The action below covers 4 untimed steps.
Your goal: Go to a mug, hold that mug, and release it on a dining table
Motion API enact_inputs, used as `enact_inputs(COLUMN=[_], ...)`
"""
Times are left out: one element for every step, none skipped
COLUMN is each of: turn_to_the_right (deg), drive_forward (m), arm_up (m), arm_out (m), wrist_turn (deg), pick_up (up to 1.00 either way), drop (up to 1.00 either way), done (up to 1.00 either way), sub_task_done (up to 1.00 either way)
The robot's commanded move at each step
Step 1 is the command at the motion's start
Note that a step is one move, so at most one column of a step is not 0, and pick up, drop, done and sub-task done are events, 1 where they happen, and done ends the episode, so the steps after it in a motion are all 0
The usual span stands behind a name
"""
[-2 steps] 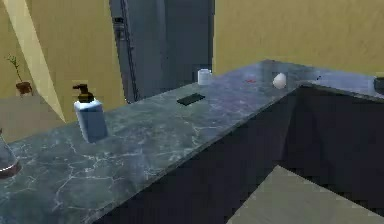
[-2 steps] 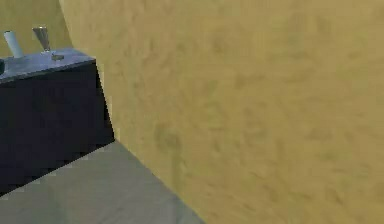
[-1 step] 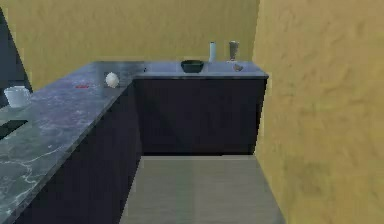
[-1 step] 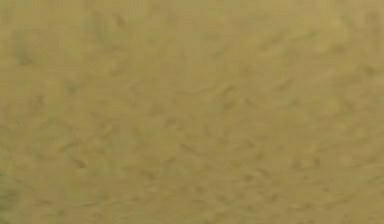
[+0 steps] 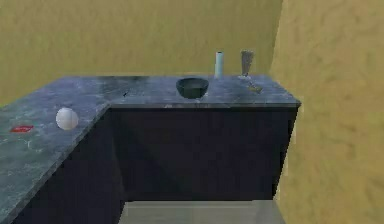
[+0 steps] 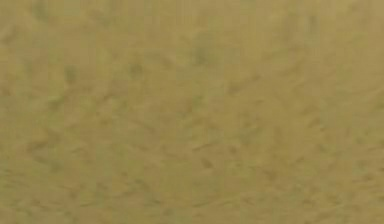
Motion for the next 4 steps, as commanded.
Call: enact_inputs(turn_to_the_right=[-45.0, -45.0, -45.0, -15.0], drive_forward=[0.0, 0.0, 0.0, 0.0], arm_up=[0.0, 0.0, 0.0, 0.0], arm_out=[0.0, 0.0, 0.0, 0.0], wrist_turn=[0.0, 0.0, 0.0, 0.0], pick_up=[0.0, 0.0, 0.0, 0.0], drop=[0.0, 0.0, 0.0, 0.0], done=[0.0, 0.0, 0.0, 0.0], sub_task_done=[0.0, 0.0, 0.0, 0.0])
